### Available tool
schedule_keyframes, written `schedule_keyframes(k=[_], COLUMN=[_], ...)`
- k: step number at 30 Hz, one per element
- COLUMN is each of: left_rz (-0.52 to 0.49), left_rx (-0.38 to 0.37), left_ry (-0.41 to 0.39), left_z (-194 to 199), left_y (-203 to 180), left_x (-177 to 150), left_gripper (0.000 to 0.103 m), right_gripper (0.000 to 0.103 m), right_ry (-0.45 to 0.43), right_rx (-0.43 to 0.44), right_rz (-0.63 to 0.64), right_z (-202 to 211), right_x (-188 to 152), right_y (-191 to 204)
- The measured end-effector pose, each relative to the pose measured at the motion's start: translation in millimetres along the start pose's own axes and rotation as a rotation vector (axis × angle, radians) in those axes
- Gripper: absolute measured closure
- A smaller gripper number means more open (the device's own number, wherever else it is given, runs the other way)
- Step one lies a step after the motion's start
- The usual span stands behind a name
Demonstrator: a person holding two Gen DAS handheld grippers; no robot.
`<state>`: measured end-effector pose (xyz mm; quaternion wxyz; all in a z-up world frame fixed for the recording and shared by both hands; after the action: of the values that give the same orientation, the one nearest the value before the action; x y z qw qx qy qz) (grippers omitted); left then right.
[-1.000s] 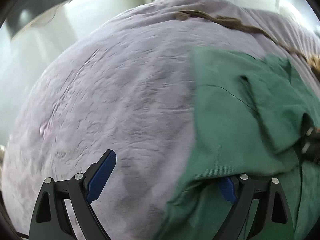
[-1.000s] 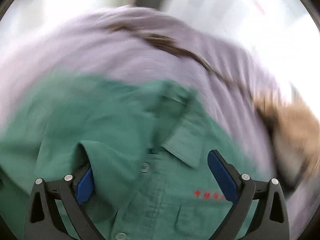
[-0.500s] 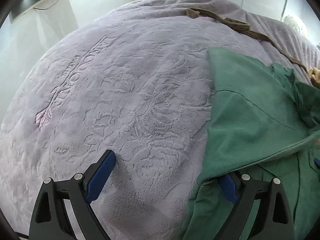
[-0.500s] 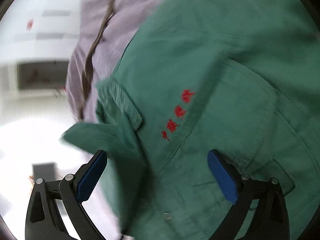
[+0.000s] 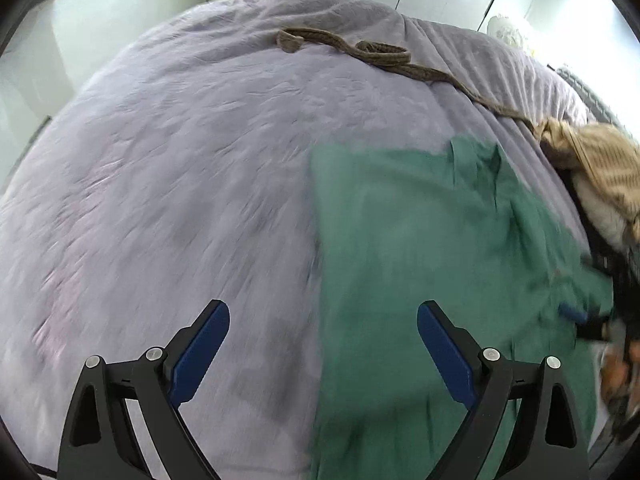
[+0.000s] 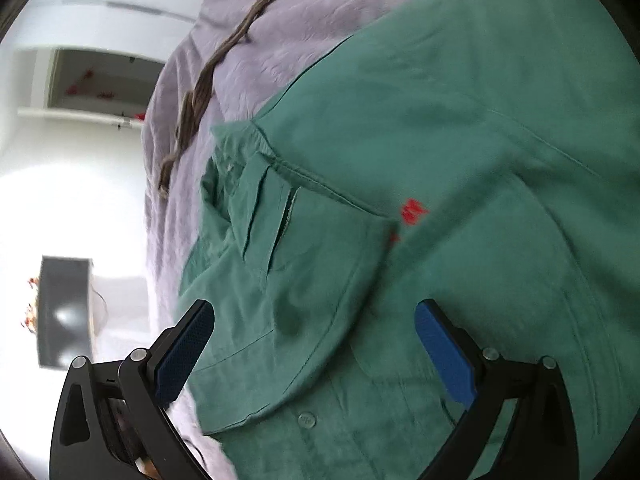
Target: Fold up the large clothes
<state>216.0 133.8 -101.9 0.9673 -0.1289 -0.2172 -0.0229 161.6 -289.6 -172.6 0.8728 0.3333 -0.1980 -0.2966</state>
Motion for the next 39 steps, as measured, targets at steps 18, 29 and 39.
schedule_keyframes(k=[18, 29, 39], left_rz=[0.135, 0.127, 0.179], left_rx=[-0.078, 0.101, 0.116], left_ry=[-0.011, 0.001, 0.025], left_z=[-57.6, -69.2, 0.8], left_y=[-5.2, 23.3, 65.1], left_x=[59.8, 55.5, 10.8], left_gripper=[0.097, 0.097, 0.097], right_gripper=[0.097, 0.068, 0.042], right_ry=[-0.072, 0.031, 0.402], right_rx=[-0.042, -0.069, 0.347], right_rz=[0.110, 0.012, 0.060], right_z=[18.3, 16.0, -100.4], right_x=[17.8, -27.2, -192.6], right_y=[14.8, -8.4, 136.1])
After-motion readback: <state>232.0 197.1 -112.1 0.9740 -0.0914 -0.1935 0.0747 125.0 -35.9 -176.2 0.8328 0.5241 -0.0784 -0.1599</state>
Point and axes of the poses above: each gripper's, at about its wrist camera, not at the fingertips, and z roughly against the way its jaws point, y to its left, x to its top, the point moved 4 cm from there along -z, roughly the way its jaws point, and after that the axes turned 3 degrees about z, right-handed, at the moved point
